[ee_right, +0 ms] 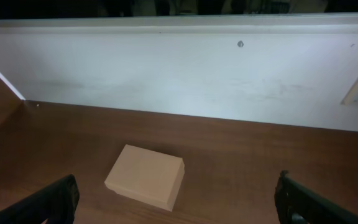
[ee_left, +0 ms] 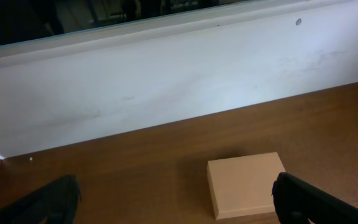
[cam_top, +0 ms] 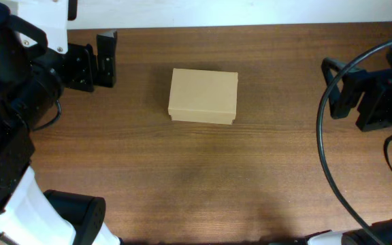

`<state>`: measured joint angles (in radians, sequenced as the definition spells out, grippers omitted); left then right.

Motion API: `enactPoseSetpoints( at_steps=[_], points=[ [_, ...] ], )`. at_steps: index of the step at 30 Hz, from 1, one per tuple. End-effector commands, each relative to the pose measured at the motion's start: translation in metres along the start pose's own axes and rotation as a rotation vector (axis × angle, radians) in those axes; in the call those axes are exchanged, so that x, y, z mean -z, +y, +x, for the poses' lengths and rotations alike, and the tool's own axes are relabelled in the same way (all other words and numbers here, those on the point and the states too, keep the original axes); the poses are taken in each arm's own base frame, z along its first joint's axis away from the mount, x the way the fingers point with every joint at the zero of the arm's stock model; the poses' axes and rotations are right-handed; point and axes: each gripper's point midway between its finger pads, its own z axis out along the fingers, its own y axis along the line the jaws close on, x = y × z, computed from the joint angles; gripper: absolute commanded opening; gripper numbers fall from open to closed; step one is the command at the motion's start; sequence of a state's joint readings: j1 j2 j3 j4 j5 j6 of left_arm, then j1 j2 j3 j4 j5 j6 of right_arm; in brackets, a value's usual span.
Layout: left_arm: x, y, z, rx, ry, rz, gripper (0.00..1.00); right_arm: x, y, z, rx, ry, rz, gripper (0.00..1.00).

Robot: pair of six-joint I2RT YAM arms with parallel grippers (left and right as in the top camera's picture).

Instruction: Pack container

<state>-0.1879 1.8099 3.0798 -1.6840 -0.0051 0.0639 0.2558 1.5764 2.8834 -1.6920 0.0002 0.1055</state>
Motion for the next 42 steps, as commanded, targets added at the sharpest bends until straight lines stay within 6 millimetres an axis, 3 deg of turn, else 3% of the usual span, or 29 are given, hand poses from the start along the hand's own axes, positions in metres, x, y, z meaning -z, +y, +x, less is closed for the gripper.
enactPoseSetpoints(
  at_steps=[1,4,10,13,16,20,21,22,24,25,28,33,35,42],
  points=[
    [-0.002,0.002,0.001,-0.005,0.008,-0.011,0.99,-0.003,-0.003,0.001,-0.003,0.008,0.014,0.99],
    [-0.002,0.002,0.001,-0.005,0.008,-0.011,0.99,0.004,-0.004,0.001,-0.003,-0.001,0.02,0.99],
    [-0.002,0.002,0.001,-0.005,0.008,-0.011,0.99,0.029,-0.041,-0.01,-0.041,-0.12,0.181,0.99],
    [-0.002,0.002,0.001,-0.005,0.008,-0.011,0.99,0.032,-0.057,0.005,-0.062,-0.133,0.242,0.99],
    [-0.002,0.002,0.001,-0.005,0.008,-0.011,0.99,0.026,-0.073,0.035,-0.083,-0.128,0.302,0.99],
    [-0.002,0.002,0.001,-0.005,0.008,-0.011,0.99,0.005,-0.09,0.093,-0.101,-0.119,0.348,0.99],
    [-0.002,0.002,0.001,-0.005,0.008,-0.011,0.99,-0.003,-0.092,0.114,-0.104,-0.112,0.348,0.99],
    [-0.002,0.002,0.001,-0.005,0.008,-0.011,0.99,-0.016,-0.095,0.149,-0.121,-0.104,0.347,0.99],
    [-0.002,0.002,0.001,-0.005,0.008,-0.011,0.99,-0.028,-0.098,0.184,-0.143,-0.093,0.347,0.99],
    [-0.002,0.002,0.001,-0.005,0.008,-0.011,0.99,-0.038,-0.101,0.217,-0.144,-0.075,0.349,0.99],
    [-0.002,0.002,0.001,-0.005,0.008,-0.011,0.99,-0.051,-0.104,0.263,-0.147,-0.048,0.352,0.99],
    [-0.002,0.002,0.001,-0.005,0.008,-0.011,0.99,-0.068,-0.109,0.311,-0.145,-0.062,0.351,0.99],
    [-0.002,0.002,0.001,-0.005,0.008,-0.011,0.99,-0.081,-0.112,0.342,-0.145,-0.064,0.351,0.99],
    [-0.002,0.002,0.001,-0.005,0.008,-0.011,0.99,-0.094,-0.125,0.376,-0.144,-0.085,0.402,0.99]
  ],
)
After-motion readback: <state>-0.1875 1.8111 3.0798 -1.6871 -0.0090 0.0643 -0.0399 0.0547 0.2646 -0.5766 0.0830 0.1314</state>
